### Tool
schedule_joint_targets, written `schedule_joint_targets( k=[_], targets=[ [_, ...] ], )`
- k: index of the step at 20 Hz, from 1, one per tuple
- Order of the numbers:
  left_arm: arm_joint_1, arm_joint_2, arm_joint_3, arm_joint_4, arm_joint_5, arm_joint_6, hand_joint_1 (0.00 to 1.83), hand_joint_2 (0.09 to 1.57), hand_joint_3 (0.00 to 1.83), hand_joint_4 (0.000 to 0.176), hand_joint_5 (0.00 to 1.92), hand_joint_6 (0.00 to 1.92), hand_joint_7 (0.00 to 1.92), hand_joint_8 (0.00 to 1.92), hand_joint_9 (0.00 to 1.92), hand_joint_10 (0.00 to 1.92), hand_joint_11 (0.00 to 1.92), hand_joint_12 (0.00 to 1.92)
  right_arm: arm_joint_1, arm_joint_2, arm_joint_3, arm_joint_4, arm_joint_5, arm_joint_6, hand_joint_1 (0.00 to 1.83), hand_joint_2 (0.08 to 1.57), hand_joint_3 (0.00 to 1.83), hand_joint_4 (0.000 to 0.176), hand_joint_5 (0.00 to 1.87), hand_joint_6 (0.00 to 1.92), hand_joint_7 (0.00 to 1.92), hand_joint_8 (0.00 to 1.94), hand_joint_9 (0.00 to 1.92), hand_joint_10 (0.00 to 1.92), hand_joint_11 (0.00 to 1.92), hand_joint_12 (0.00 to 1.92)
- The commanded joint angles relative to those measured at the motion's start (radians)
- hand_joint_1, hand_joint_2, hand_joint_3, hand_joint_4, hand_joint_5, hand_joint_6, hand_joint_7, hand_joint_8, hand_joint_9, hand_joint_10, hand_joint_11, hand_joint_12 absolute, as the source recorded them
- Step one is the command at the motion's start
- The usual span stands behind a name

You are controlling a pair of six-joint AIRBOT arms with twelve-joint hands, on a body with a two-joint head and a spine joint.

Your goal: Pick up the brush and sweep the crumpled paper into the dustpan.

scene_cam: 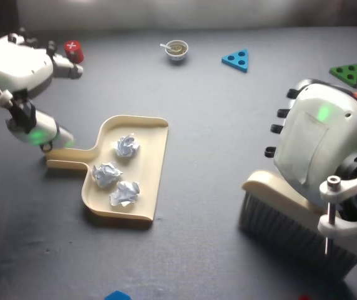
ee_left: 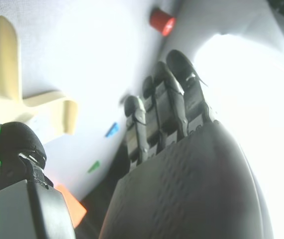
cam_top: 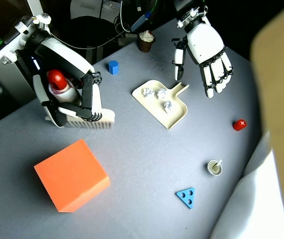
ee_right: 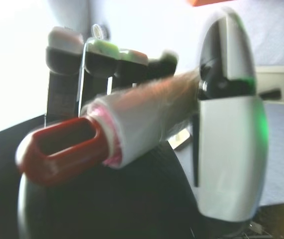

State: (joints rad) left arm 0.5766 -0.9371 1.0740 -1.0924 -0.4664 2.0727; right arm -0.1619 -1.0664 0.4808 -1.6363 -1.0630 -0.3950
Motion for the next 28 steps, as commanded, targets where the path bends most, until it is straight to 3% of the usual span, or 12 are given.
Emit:
schedule_joint_targets(
  k=[1,2,3,4,5,7,10,11,16,19,24,28],
  targets=[
    [-0.024,0.014,-0.003,0.035,-0.035,0.015,0.74,1.01,0.0,0.107,0.34,0.0,0.28,0.0,0.29,0.0,0.0,0.74,0.014,0.011,-0.007,-0.086,-0.042,-0.018,0.61,0.87,0.0,0.0,0.6,0.16,0.62,0.28,0.59,0.54,0.32,1.18],
    [-0.038,0.026,-0.01,0.036,-0.016,0.021,0.73,1.01,0.0,0.108,0.33,0.0,0.27,0.0,0.28,0.0,0.0,0.71,0.016,0.011,-0.008,-0.078,-0.042,-0.022,0.58,0.85,0.0,0.0,0.54,0.04,0.61,0.07,0.64,0.2,0.34,0.93],
    [-0.059,0.043,-0.019,0.037,0.007,0.025,0.69,1.03,0.01,0.107,0.34,0.0,0.28,0.0,0.29,0.01,0.0,0.7,0.016,0.013,-0.008,-0.072,-0.043,-0.025,0.47,0.85,0.0,0.0,0.39,0.01,0.47,0.01,0.54,0.04,0.31,0.65],
    [-0.074,0.056,-0.028,0.035,0.015,0.028,0.65,1.05,0.01,0.109,0.34,0.0,0.28,0.0,0.29,0.0,0.0,0.7,0.016,0.015,-0.008,-0.07,-0.044,-0.027,0.35,0.85,0.0,0.0,0.27,0.0,0.34,0.0,0.37,0.0,0.3,0.24],
    [-0.09,0.068,-0.038,0.017,0.015,0.049,0.65,1.05,0.01,0.109,0.34,0.0,0.28,0.0,0.29,0.0,0.0,0.7,0.017,0.017,-0.007,-0.068,-0.045,-0.028,0.35,0.85,0.0,0.0,0.27,0.0,0.34,0.0,0.37,0.0,0.3,0.24],
    [-0.121,0.088,-0.061,-0.026,0.013,0.106,0.6,1.07,0.01,0.108,0.34,0.0,0.29,0.0,0.31,0.0,0.0,0.72,0.018,0.023,-0.004,-0.069,-0.052,-0.03,0.17,0.86,0.0,0.0,0.2,0.0,0.28,0.0,0.29,0.0,0.27,0.08],
    [-0.157,0.1,-0.091,-0.079,0.012,0.175,0.56,1.1,0.01,0.1,0.33,0.0,0.29,0.0,0.31,0.0,0.0,0.69,0.022,0.035,0.0,-0.069,-0.053,-0.026,0.01,0.87,0.01,0.0,0.21,0.01,0.27,0.0,0.28,0.0,0.24,0.05],
    [-0.174,0.099,-0.101,-0.1,0.004,0.198,0.53,1.11,0.01,0.106,0.32,0.0,0.29,0.0,0.31,0.0,0.0,0.7,0.025,0.037,0.001,-0.067,-0.055,-0.026,0.0,0.87,0.0,0.0,0.24,0.0,0.3,0.0,0.3,0.0,0.25,0.05],
    [-0.228,0.085,-0.115,-0.12,0.023,0.237,0.53,1.13,0.0,0.103,0.34,0.01,0.29,0.01,0.3,0.0,0.0,0.68,0.057,0.062,0.016,-0.039,-0.044,0.014,0.0,0.91,0.01,0.0,0.23,0.0,0.29,0.0,0.28,0.0,0.24,0.03],
    [-0.243,0.086,-0.118,-0.129,0.044,0.267,0.53,1.13,0.0,0.104,0.35,0.0,0.31,0.0,0.33,0.0,0.0,0.74,0.086,0.153,0.014,-0.018,0.153,0.212,0.0,0.93,0.01,0.0,0.25,0.01,0.31,0.01,0.3,0.01,0.26,0.04],
    [-0.244,0.093,-0.117,-0.128,0.053,0.279,0.51,1.13,0.0,0.102,0.36,0.01,0.29,0.0,0.32,0.0,0.0,0.7,0.072,0.345,0.034,-0.186,0.641,0.613,0.0,0.93,0.01,0.0,0.27,0.01,0.33,0.01,0.32,0.01,0.28,0.04],
    [-0.244,0.097,-0.12,-0.132,0.048,0.279,0.52,1.13,0.0,0.102,0.37,0.0,0.3,0.01,0.33,0.0,0.0,0.77,0.078,0.471,0.092,-0.299,0.959,0.896,0.0,0.95,0.01,0.0,0.28,0.0,0.34,0.0,0.33,0.0,0.29,0.03]
  ],
)
